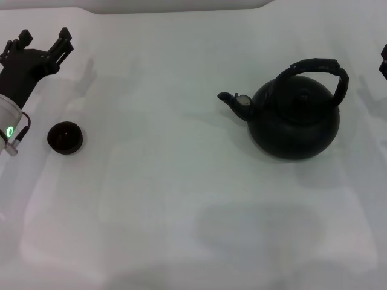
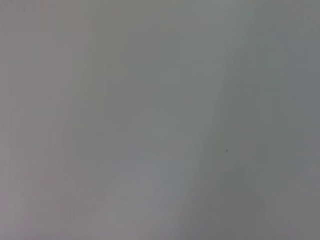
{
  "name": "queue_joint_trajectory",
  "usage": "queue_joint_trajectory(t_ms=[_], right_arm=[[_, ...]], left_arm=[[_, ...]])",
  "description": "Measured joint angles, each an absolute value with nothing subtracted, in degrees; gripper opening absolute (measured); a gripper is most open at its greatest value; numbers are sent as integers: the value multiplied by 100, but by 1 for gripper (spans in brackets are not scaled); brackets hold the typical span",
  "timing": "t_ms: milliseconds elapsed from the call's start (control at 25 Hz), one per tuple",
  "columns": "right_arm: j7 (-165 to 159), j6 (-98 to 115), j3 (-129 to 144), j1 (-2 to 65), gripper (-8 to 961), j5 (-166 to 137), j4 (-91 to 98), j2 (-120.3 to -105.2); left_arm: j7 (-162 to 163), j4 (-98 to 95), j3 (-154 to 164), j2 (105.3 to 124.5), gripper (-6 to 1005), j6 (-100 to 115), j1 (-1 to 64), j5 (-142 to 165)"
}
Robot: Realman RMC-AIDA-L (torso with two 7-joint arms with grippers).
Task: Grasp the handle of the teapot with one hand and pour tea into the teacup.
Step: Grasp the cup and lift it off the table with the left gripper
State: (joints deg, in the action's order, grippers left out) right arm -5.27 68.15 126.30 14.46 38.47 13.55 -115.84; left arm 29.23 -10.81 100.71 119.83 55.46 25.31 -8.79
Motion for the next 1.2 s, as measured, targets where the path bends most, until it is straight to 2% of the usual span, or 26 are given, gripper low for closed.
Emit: queue_joint_trajectory(t_ms=[880, 1040, 1200], right_arm=[[-536, 6763, 12630, 1477, 844, 3877, 1358, -11593], [-536, 6758, 12616, 1474, 844, 3877, 1351, -11593], [-536, 6728, 12616, 1478, 844, 3876, 1345, -11593]], left_arm=[[3177, -1327, 10227, 11946, 893, 5479, 2507, -825], [3917, -1534, 10463, 11792, 893, 5239, 2654, -687], [5178, -1743, 10472, 11418, 893, 4579, 2991, 200]])
